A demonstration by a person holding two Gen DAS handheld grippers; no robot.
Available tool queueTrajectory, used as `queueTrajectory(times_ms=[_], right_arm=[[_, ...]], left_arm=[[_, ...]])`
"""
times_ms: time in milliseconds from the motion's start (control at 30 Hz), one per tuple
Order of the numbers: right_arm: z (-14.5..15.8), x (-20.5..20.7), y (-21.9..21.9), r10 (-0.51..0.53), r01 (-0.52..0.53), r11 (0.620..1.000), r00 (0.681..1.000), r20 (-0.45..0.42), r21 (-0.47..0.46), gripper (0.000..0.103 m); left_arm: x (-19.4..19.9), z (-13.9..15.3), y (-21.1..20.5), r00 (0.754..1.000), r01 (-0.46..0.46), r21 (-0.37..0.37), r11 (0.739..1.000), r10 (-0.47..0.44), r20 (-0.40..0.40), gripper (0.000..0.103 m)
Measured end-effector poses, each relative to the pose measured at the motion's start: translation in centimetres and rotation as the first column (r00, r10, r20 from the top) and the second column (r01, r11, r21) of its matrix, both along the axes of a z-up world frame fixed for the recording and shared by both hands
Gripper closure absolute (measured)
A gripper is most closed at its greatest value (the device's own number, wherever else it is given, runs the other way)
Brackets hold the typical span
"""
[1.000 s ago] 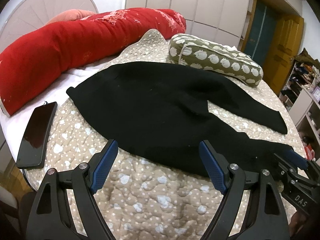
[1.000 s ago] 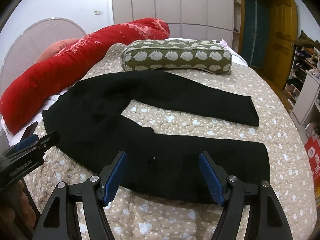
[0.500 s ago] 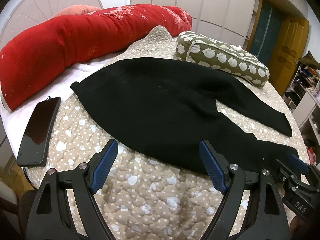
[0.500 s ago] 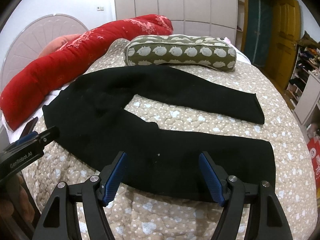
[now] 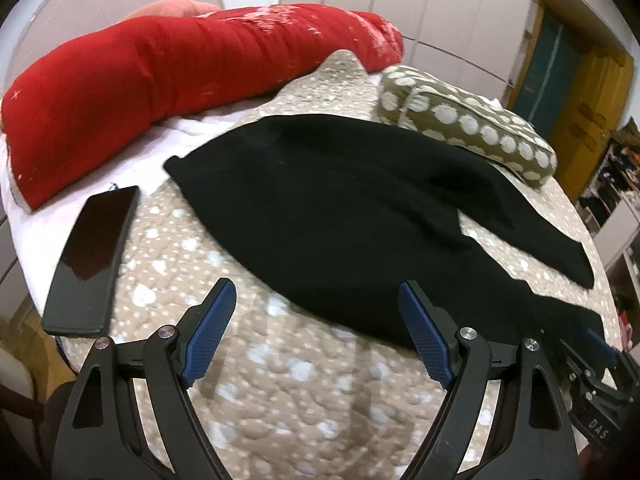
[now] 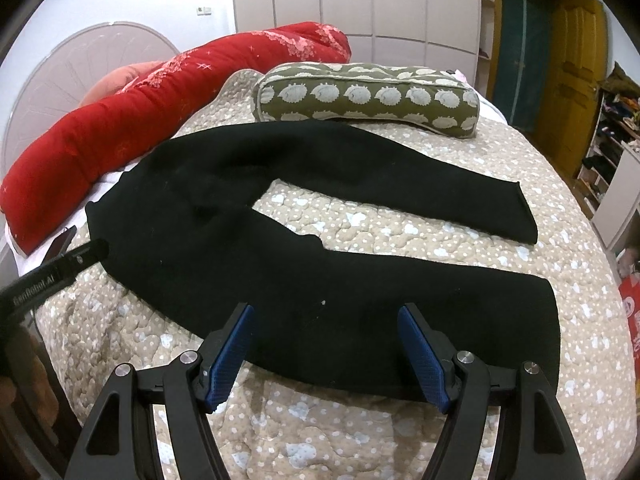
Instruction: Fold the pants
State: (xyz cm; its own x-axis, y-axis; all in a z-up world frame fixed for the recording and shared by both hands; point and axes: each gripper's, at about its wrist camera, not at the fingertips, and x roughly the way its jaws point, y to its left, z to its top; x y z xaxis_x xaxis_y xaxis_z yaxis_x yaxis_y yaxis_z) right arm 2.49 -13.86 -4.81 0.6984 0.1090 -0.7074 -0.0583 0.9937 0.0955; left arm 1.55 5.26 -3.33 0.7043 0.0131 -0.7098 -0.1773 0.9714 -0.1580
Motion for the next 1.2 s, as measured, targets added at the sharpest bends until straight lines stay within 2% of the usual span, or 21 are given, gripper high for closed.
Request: queueTrajectory(times_ms=[267,467,700,833,1033,1200], right_arm=[[-0.6,0.2,-0.3,-0.002,0.002,1.000,1.000,-0.013,0.011,0.031],[-0.6,0.3,-0.2,0.008,-0.008,1.000,1.000,-0.015,0.007,0.031],[-0.9,0.7,-0.9,0.006,-0.006,1.000,1.000,-0.023,0.005,0.031],[-0.8,0.5,-2.5,-0.006,0.006,1.000,1.000,-0.013,0.018,0.031],[0.0,-1.7,-8.0,-0.121,0.120,0.993,0.993,0.009,0.009,0.031],[-0.6,-2.9,-14.1,-0.286,0.286,0.958,0.958,-0.019,0.029,0.031]], left_arm=[[1.0,-0.1,5.2,0.992,-0.123,-0.060,0.991,0.121,-0.028,0.020],[2.6,-0.9,8.6,0.980,-0.196,-0.172,0.965,0.185,-0.077,0.020],[5.1,-2.1,10.4,0.955,-0.291,-0.184,0.939,0.272,-0.123,0.020],[6.7,-2.6,10.3,0.950,-0.299,-0.143,0.943,0.281,-0.136,0.020],[8.2,-3.3,9.5,0.960,-0.265,-0.124,0.956,0.250,-0.126,0.019],[8.8,-3.4,8.7,0.972,-0.219,-0.124,0.968,0.205,-0.115,0.019]])
